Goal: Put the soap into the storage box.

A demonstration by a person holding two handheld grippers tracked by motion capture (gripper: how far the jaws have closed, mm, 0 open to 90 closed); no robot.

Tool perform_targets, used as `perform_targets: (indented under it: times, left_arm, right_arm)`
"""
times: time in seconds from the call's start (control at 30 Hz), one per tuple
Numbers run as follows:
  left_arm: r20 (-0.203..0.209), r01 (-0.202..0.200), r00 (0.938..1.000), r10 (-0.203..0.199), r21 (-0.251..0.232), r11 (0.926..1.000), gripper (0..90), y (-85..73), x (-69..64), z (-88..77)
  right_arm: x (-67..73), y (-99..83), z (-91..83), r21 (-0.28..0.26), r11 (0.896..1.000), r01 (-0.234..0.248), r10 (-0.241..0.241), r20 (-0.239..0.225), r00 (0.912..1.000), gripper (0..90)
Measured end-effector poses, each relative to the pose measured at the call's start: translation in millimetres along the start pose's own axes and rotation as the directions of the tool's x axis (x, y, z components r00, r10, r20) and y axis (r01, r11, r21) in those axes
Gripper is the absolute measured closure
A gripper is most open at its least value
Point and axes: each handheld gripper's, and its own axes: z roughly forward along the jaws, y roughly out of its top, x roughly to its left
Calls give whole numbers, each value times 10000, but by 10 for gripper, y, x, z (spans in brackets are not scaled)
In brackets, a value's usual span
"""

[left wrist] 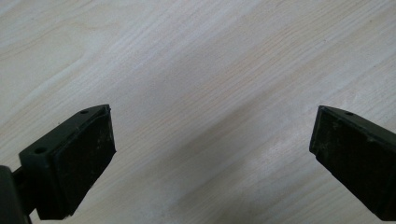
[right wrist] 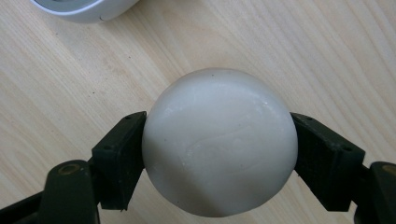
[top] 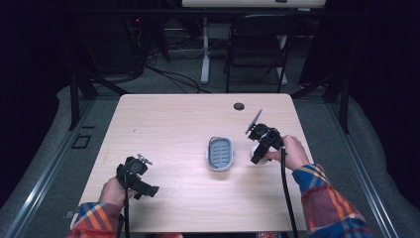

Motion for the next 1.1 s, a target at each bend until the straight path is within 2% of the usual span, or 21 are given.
perform_targets:
  times: [0.03,0.07,0.1,0.27,0.4,0.6,0.83,0.9,1.0,1.1]
  left_arm:
    - [-1,3,10000,-3,-7,10000,0,-2,0,0]
    - [0,3,10000,-3,3,10000,0,-2,0,0]
    - [-13,-20,10000,20,-17,10000,0,0,-3,-2]
    - [-17,-36,10000,36,-7,10000,0,3,-7,-4]
    - [-6,-43,10000,43,-2,10000,0,7,-10,0]
    - [-6,-15,10000,15,2,10000,0,3,-6,1]
    - [-5,-19,10000,19,16,10000,0,5,-4,5]
    - [0,-1,10000,1,1,10000,0,4,-4,5]
    - [-8,-5,10000,5,1,10000,0,2,-6,2]
    - [-5,-11,10000,11,5,10000,0,1,-4,1]
  right_arm:
    - [-6,6,-4,-38,9999,115,-115,-14,9999,233]
    - [-6,18,-23,143,9998,163,-164,13,9999,233]
    - [4,22,-19,-52,9999,112,-113,-43,9999,232]
    - [11,49,-49,5,9998,186,-186,25,9998,233]
    - [19,70,-68,-179,9997,172,-171,22,9999,233]
    - [13,104,-108,5,9996,268,-268,27,9996,233]
    - [24,162,-191,-136,9991,404,-402,147,9991,233]
    - [31,170,-195,-270,9992,310,-309,40,9995,233]
    - [37,200,-231,-347,9989,323,-319,126,9994,233]
    - [43,231,-267,-260,9987,438,-435,138,9990,233]
